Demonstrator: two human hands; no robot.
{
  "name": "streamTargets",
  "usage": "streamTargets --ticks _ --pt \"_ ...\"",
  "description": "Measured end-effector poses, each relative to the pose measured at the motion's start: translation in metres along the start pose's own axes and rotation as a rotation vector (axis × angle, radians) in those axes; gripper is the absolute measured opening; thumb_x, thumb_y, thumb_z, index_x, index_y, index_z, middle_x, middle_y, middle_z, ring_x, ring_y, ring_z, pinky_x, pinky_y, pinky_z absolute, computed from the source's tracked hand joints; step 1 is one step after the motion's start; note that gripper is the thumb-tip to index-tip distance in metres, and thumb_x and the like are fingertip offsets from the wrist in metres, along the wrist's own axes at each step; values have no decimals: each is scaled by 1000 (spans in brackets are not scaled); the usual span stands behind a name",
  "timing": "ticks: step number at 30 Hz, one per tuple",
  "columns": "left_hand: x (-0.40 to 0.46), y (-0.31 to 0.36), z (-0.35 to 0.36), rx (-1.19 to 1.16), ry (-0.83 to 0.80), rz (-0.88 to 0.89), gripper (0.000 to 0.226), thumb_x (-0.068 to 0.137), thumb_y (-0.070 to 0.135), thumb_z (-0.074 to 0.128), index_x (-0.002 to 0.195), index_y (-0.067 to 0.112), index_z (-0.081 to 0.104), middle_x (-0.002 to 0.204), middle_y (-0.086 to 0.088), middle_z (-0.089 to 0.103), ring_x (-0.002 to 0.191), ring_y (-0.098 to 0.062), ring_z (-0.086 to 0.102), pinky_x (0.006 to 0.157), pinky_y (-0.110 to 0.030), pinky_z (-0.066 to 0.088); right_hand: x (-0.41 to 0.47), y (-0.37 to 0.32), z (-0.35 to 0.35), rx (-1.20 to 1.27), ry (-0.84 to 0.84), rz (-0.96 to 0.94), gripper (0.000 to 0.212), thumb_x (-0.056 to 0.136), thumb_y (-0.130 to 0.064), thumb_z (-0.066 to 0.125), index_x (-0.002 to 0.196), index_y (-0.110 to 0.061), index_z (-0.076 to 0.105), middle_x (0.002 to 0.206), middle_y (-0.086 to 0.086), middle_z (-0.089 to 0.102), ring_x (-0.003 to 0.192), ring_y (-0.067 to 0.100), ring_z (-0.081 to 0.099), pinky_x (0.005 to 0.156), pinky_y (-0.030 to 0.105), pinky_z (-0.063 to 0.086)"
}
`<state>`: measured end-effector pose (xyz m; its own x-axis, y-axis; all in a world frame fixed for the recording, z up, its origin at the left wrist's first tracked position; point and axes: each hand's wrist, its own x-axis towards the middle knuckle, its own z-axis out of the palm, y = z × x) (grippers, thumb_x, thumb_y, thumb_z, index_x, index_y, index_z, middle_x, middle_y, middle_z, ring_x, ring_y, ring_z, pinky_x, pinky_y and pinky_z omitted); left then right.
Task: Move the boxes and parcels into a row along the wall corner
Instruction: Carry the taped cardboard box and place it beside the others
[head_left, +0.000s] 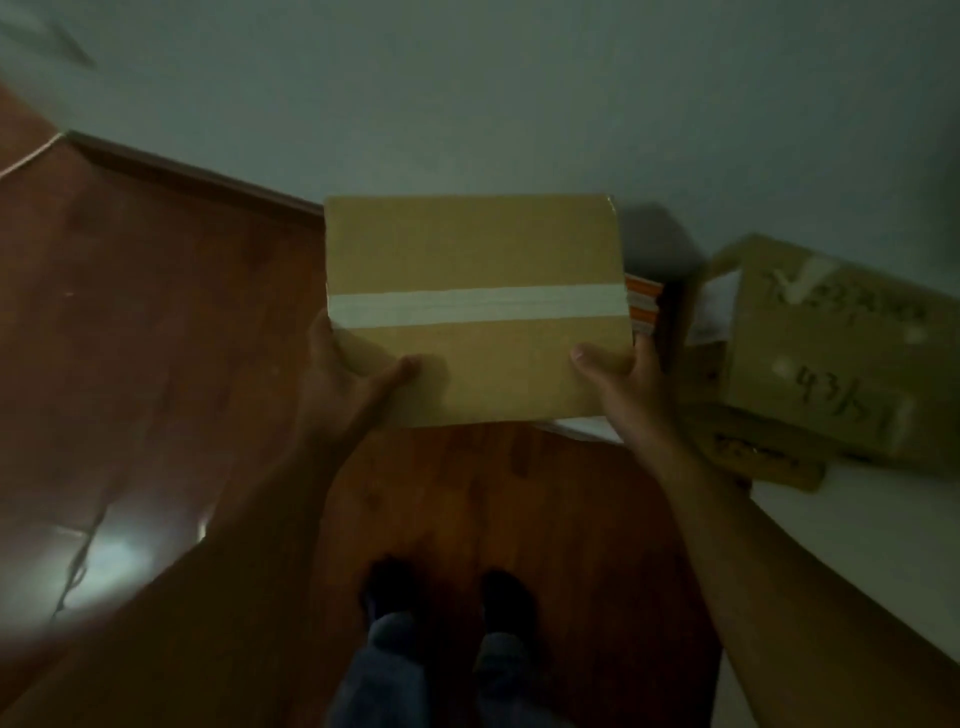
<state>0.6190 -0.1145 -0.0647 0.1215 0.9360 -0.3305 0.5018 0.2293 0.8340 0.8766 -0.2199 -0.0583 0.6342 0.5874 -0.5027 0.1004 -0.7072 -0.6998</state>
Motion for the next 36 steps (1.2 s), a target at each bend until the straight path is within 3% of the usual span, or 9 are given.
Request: streamTargets --ticks 8,11,15,18,21,23,26,31,36 --pt "16 4 76 154 -233 71 99 74 35 88 151 15 29 143 -4 44 125 -22 49 96 -39 51 0 65 -42 118 133 118 65 92 -38 68 147 -16 41 144 7 52 129 27 53 92 33 42" --pt "16 3 84 175 -286 100 101 74 32 89 150 11 26 141 -4 41 123 -18 45 98 -42 49 0 76 -41 134 141 111 61 94 -32 68 146 -16 41 141 5 52 128 24 53 91 30 41" --pt "16 10 88 201 -364 128 119 61 58 84 152 14 21 146 -5 40 132 -22 45 105 -43 47 1 83 -44 165 185 69 68 93 -28 68 151 -18 35 147 5 48 132 22 50 94 30 40" --pt "15 16 97 277 -420 204 139 54 74 79 157 13 9 156 -11 28 143 -29 34 111 -55 42 -5 91 -43 69 197 9 97 88 -36 73 160 -25 11 163 5 24 144 18 30 103 31 36" --pt "5 20 106 517 -530 373 158 48 91 65 159 13 -15 165 -19 -12 153 -42 -3 120 -59 18 -20 105 -40 -323 220 -118 122 76 -63 72 161 -23 -7 169 5 -10 155 31 1 119 53 25" --pt "-1 15 105 763 -533 535 157 49 90 66 159 16 -18 164 -17 -29 152 -41 -21 120 -61 3 -26 112 -42 -525 238 -241 128 73 -73 68 162 -15 -3 169 8 -12 156 32 -5 121 57 14" --pt "-5 4 102 978 -530 693 151 56 77 77 161 12 -9 165 -18 -26 152 -40 -22 121 -65 0 -27 112 -43 -677 154 -314 132 70 -75 69 162 -9 0 170 14 -8 156 33 -9 122 49 -2" --pt "-1 6 112 958 -471 766 109 87 65 55 161 4 4 169 -20 -6 154 -42 -11 123 -58 4 -10 111 -39 -718 185 -330 124 74 -52 80 161 -4 6 169 17 0 155 37 -4 124 50 -1" --pt "20 14 119 983 -482 789 111 85 68 52 161 2 6 169 -21 -4 154 -42 -8 122 -58 5 12 103 -46 -745 185 -344 127 69 -50 84 160 -1 9 168 22 4 154 39 0 124 53 5"
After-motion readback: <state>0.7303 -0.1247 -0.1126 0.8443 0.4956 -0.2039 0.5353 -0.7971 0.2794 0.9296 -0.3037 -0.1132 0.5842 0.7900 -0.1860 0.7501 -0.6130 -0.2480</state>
